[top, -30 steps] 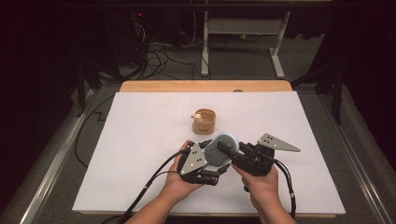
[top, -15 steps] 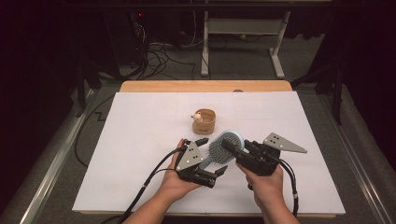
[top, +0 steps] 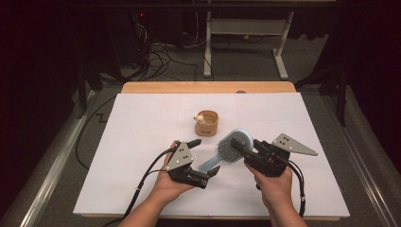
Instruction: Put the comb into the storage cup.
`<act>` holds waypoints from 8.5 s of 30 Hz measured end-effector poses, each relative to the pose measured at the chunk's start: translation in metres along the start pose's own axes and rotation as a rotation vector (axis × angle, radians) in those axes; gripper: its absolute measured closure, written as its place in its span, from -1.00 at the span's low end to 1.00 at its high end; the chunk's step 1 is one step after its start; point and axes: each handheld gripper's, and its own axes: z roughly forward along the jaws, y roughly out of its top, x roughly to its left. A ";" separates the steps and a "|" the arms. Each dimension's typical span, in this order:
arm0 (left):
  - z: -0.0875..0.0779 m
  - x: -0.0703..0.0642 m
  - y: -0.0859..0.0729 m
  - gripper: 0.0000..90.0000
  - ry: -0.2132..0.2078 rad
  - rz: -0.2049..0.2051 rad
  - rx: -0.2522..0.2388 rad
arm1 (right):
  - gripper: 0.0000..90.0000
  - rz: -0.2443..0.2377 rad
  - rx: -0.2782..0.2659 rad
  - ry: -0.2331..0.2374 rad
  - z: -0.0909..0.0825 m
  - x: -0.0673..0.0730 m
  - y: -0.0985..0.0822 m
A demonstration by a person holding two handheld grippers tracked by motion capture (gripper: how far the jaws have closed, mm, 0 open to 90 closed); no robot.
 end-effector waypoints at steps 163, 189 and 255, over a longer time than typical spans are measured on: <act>-0.092 0.064 -0.059 -1.00 0.215 -0.069 -0.030 | 0.32 -0.240 -0.136 -0.233 0.021 -0.022 0.081; -0.089 0.062 -0.059 -1.00 0.197 -0.049 -0.012 | 0.32 -0.223 -0.126 -0.239 0.056 -0.028 0.089; -0.088 0.063 -0.062 -1.00 0.203 -0.056 -0.003 | 0.32 -0.176 -0.014 -0.230 0.125 -0.041 0.057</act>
